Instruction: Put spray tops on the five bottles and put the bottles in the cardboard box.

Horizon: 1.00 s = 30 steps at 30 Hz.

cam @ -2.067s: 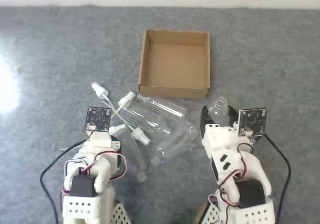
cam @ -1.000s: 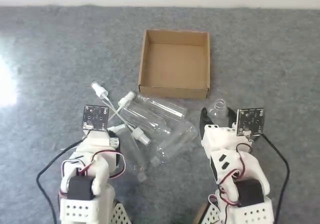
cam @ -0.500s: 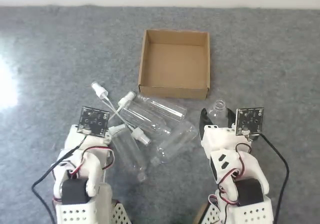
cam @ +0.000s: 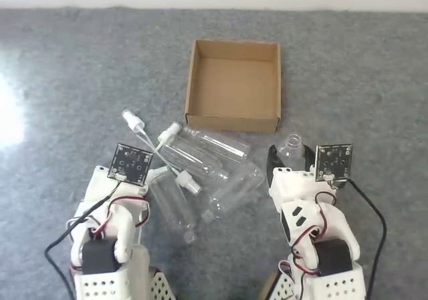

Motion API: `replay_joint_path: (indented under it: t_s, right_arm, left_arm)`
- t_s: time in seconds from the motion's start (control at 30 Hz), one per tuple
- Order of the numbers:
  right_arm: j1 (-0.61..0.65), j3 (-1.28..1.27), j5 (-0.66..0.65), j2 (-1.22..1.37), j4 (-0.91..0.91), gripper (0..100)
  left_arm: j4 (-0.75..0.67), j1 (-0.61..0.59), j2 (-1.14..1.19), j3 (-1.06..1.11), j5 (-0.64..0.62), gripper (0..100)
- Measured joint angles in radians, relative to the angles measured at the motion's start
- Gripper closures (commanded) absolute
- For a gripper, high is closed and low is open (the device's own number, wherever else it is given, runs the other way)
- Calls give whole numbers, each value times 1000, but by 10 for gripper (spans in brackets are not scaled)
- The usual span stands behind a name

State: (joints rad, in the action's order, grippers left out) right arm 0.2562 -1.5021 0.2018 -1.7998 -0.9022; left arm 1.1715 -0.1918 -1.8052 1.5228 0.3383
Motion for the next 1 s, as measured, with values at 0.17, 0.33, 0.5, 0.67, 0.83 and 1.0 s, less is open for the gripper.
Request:
replay_joint_path:
  t_s: [0.17,0.33,0.5,0.67,0.83,1.0]
  right_arm:
    - [0,0,0,0,0,869]
    - [0,0,0,0,0,869]
    - [0,0,0,0,0,869]
    - [0,0,0,0,0,869]
    - [0,0,0,0,0,869]
    - [0,0,0,0,0,869]
  left_arm:
    - [86,0,0,-94,2,917]
    - [110,0,78,-201,2,915]
    - [110,-3,359,-345,2,913]
    - [110,-2,640,-485,2,858]
    - [110,-3,813,-534,2,823]
    - [81,-2,914,-539,2,821]
